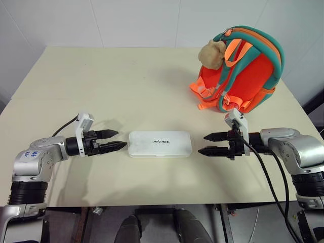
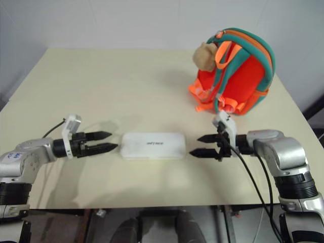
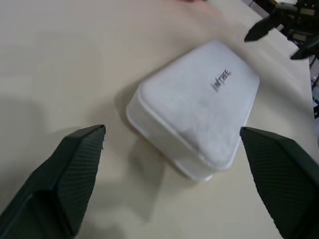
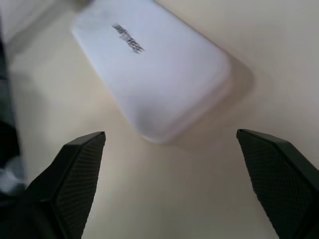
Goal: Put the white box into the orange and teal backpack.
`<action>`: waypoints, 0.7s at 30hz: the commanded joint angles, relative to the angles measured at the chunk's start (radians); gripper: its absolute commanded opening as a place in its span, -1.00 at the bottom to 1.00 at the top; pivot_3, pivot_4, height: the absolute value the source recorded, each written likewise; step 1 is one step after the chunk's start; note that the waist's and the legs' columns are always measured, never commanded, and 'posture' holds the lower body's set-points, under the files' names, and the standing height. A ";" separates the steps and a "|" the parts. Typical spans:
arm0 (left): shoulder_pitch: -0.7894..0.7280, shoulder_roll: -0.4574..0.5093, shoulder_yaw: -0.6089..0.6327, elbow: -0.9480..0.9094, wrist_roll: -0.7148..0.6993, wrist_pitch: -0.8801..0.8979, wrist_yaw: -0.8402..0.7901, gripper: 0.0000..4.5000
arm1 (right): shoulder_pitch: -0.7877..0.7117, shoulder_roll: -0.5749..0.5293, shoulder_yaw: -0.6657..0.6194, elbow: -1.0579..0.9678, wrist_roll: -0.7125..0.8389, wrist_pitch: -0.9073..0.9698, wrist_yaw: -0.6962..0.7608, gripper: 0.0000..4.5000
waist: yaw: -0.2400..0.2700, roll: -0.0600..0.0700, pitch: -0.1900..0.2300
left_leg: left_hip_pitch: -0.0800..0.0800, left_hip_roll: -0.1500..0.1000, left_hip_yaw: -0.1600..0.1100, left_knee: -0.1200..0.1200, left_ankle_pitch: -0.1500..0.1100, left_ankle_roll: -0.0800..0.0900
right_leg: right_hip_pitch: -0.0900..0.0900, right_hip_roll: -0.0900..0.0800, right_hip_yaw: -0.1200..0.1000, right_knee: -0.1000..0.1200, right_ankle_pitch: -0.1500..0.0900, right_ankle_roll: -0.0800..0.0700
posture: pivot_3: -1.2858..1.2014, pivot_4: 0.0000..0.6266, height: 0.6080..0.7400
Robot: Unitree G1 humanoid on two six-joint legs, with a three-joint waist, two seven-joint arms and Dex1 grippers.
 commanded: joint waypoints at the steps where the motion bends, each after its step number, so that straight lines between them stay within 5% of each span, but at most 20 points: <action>1: -0.032 -0.008 -0.045 -0.029 -0.040 0.119 0.001 0.98 | -0.017 0.029 0.003 -0.041 0.031 0.039 -0.042 1.00 | 0.000 0.000 0.000 | 0.000 0.000 0.000 0.000 0.000 0.000 | 0.000 0.000 0.000 0.000 0.000 0.000 | 0.03 -0.52 1.00; 8: -0.093 -0.025 -0.137 -0.010 -0.038 0.255 0.012 0.98 | -0.047 0.069 0.065 0.011 -0.002 0.013 -0.076 1.00 | 0.001 0.000 0.000 | -0.002 0.000 0.000 0.000 0.000 0.000 | -0.002 0.000 0.000 0.000 0.000 0.000 | 0.03 -0.52 1.00; 21: -0.172 -0.109 -0.205 0.174 0.033 0.205 0.027 0.98 | -0.041 0.072 0.097 0.011 -0.004 -0.021 -0.067 1.00 | 0.005 0.000 0.000 | -0.001 -0.001 0.000 0.002 0.000 0.000 | -0.001 0.000 0.000 0.001 0.000 0.001 | 0.03 -0.52 1.00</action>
